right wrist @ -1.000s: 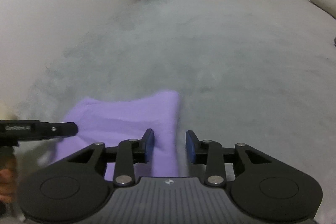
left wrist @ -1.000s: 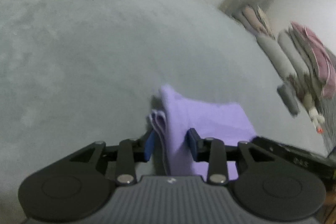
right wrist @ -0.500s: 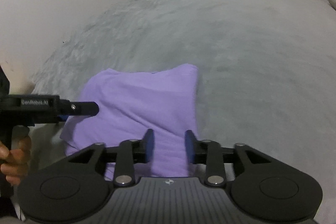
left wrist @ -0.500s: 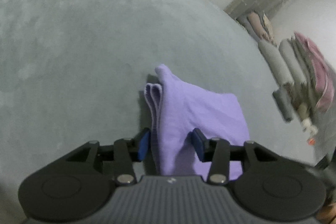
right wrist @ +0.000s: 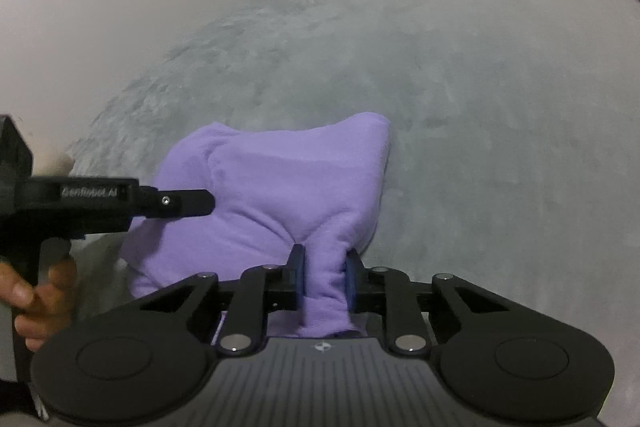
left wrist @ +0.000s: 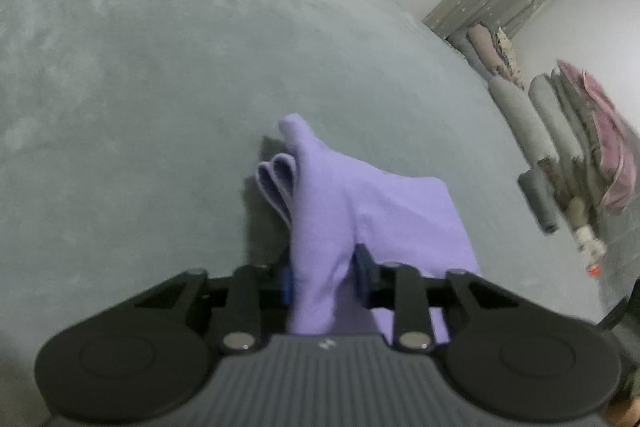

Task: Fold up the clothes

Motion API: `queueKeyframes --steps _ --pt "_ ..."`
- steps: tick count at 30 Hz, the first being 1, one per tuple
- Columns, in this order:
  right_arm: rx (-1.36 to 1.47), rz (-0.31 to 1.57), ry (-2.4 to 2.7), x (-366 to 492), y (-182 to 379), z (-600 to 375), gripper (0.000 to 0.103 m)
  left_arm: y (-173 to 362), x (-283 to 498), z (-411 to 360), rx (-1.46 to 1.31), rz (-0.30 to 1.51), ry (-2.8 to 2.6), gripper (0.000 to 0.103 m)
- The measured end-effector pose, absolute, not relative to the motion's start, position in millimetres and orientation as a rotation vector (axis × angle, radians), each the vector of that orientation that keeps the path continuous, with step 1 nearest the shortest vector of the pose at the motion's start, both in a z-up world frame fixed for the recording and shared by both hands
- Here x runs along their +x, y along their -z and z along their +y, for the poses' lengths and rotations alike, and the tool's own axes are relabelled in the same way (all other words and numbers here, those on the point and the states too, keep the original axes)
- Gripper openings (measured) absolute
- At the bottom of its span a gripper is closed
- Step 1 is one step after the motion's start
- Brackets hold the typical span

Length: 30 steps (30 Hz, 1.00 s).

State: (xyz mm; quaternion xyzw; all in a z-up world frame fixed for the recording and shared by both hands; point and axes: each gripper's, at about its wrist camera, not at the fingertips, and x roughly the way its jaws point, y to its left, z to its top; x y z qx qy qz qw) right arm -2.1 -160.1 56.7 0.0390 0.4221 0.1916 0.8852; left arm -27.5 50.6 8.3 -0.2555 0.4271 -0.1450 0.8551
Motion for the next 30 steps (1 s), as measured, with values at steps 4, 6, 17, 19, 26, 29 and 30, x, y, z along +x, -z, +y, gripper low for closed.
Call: queueKeyframes --steps 4,6,17,19,26,29,30 --pt "0.078 0.864 -0.387 -3 -58 -155 0.018 -20 -29 46 -0.469 0.868 0.294 0.015" --pt "0.08 0.857 -0.383 -4 -59 -153 0.018 -25 -28 44 -0.433 0.859 0.283 0.015" --pt "0.109 0.808 -0.353 -8 -68 -140 0.017 -38 -22 46 -0.334 0.825 0.251 0.015" --pt "0.1 0.843 -0.342 -5 -61 -139 0.017 -32 -20 44 -0.317 0.846 0.244 0.016" --pt "0.114 0.877 -0.353 -2 -54 -148 0.02 -29 -24 41 -0.282 0.836 0.23 0.027" --pt "0.115 0.875 -0.352 -4 -55 -149 0.021 -30 -27 37 -0.247 0.821 0.224 0.03" --pt "0.116 0.875 -0.352 -4 -55 -150 0.021 -31 -29 37 -0.237 0.816 0.22 0.032"
